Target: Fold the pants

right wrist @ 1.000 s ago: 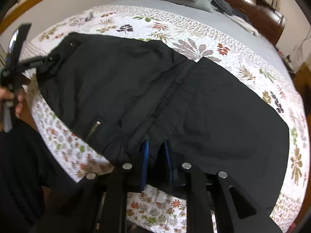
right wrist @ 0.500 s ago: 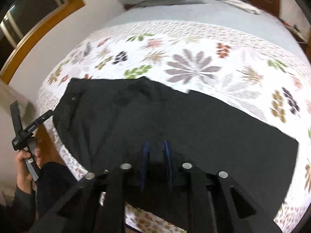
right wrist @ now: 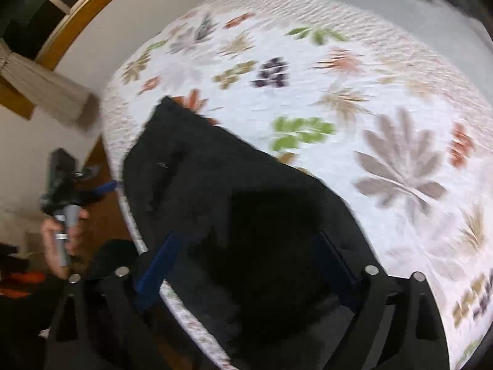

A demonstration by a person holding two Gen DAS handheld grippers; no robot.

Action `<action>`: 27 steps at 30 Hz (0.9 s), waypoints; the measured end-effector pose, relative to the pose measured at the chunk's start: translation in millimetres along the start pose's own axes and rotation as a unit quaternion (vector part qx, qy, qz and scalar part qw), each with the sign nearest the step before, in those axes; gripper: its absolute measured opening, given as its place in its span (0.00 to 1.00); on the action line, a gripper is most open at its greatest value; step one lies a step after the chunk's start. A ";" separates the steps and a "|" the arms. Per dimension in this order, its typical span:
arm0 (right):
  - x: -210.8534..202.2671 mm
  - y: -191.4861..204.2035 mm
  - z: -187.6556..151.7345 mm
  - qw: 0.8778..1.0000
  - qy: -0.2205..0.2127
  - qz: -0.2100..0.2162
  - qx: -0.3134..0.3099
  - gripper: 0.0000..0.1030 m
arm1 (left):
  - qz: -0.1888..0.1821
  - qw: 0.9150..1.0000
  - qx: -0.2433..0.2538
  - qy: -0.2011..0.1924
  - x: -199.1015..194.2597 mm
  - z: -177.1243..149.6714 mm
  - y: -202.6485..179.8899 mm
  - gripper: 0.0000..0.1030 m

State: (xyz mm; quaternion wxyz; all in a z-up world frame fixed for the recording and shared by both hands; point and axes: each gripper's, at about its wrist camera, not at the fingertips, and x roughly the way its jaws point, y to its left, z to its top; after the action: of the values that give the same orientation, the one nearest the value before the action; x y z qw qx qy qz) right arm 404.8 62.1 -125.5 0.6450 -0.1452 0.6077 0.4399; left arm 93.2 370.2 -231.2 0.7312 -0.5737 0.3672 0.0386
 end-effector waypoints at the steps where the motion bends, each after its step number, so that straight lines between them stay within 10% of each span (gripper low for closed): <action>1: 5.1 7.5 10.7 1.000 0.011 0.021 -0.010 0.92 | -0.012 1.000 -0.013 0.002 2.3 -0.8 2.7 0.97; 12: 59.9 72.8 85.6 0.988 0.085 0.028 -0.124 0.96 | -0.093 0.995 -0.020 -0.035 31.9 -16.8 14.0 0.97; 27: 141.3 117.3 180.7 0.975 0.144 0.037 -0.163 0.96 | -0.087 0.995 -0.008 -0.049 53.3 6.1 5.0 0.97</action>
State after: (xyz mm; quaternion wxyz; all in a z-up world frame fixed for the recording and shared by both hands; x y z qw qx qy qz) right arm 418.3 314.8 -174.0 0.5015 -0.2877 0.6194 0.5312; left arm 132.5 357.7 -265.8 0.7442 -0.6067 0.2793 0.0060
